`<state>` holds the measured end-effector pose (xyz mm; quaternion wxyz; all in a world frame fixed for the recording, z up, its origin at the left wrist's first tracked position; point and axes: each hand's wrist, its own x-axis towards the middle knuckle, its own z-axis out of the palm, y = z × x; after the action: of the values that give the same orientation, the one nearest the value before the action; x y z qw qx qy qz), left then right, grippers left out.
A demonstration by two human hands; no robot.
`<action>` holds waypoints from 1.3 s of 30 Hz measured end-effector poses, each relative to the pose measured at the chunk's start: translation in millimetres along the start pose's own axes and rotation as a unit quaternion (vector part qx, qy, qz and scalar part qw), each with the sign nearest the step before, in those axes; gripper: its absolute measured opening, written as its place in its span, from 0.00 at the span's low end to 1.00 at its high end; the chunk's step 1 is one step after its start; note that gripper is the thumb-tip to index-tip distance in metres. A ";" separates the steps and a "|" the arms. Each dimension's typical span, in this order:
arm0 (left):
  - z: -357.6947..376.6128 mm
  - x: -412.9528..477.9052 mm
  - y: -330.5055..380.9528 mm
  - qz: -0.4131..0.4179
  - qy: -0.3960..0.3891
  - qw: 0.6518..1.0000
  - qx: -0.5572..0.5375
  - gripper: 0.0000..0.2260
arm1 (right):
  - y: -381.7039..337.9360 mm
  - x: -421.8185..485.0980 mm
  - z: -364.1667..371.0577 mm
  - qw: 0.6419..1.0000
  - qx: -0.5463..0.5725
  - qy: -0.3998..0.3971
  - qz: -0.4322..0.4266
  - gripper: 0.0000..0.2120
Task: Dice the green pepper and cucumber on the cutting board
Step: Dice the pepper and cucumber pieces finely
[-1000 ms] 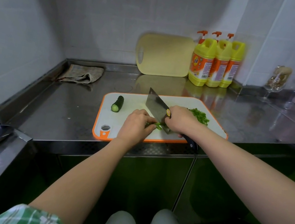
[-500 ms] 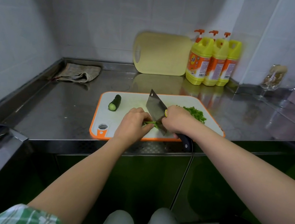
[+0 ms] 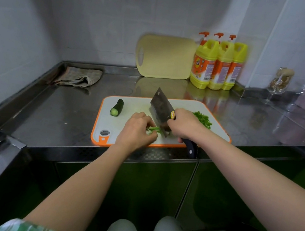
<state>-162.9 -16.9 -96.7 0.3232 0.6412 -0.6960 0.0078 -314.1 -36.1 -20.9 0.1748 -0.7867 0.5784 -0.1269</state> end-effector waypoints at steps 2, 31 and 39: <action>0.3 -0.3 0.0 -0.003 0.002 1.000 0.001 0.08 | -3.5 -4.7 -2.7 0.999 -0.031 -0.032 0.001 0.08; -1.9 -2.7 2.4 -0.034 0.011 0.999 -0.023 0.04 | -20.7 -2.0 5.8 0.994 -0.098 -0.037 0.009 0.10; -3.0 -1.5 1.1 -0.032 0.004 0.999 -0.030 0.06 | -11.5 5.4 14.6 0.999 -0.024 0.019 0.010 0.06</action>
<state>-162.6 -14.1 -94.5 0.3450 0.6533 -0.6736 -0.0207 -296.7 -36.3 -29.3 0.1462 -0.7823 0.5923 -0.1257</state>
